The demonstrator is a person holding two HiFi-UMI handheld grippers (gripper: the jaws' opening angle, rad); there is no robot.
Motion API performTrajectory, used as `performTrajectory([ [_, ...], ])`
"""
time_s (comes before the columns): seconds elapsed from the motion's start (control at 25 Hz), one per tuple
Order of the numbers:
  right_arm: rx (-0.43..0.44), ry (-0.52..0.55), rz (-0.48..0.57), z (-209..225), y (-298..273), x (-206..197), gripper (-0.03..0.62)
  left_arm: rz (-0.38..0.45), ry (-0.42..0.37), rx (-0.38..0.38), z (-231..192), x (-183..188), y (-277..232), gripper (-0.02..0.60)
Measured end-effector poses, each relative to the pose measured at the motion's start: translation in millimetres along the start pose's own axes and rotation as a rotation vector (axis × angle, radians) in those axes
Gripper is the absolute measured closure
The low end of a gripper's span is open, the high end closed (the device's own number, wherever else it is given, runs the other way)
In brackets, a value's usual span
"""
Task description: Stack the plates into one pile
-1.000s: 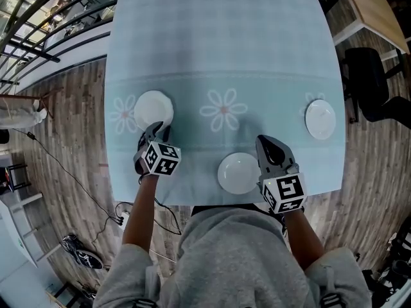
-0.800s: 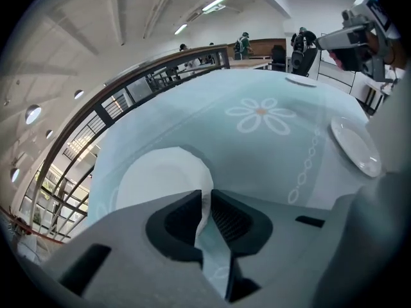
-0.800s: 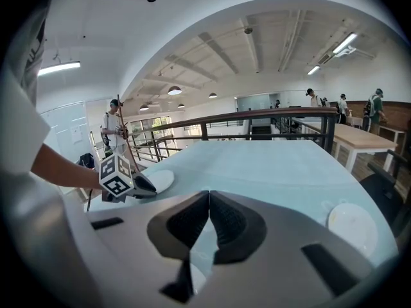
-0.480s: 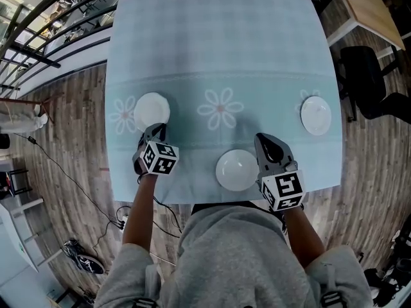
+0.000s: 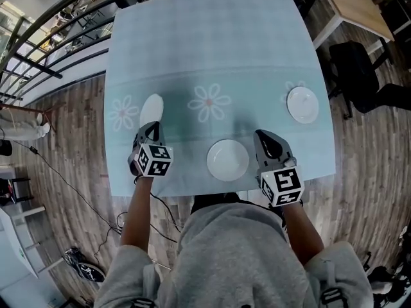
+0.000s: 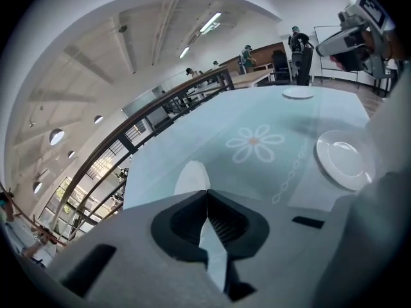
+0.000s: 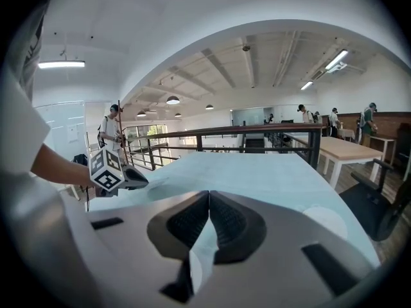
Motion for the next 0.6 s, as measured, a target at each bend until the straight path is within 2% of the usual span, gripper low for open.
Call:
performTrajectory([
  [0.28, -0.030, 0.007, 0.044, 13, 46, -6, 0.568, 0.054, 0.014, -0.027, 41, 23, 40, 0.561],
  [0.6, -0.078, 0.009, 0.076, 31, 104, -20, 0.568, 0.115, -0.058, -0.105, 125, 53, 81, 0.561],
])
Point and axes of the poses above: the fingertips, and each gripper's own axes: y backward along the fingers, z to its right, x out of its top, the point moved 1 cm from there along y, backward along the fingers, and after that the axes turned 4 degrees about x, right-handed, at the moved point
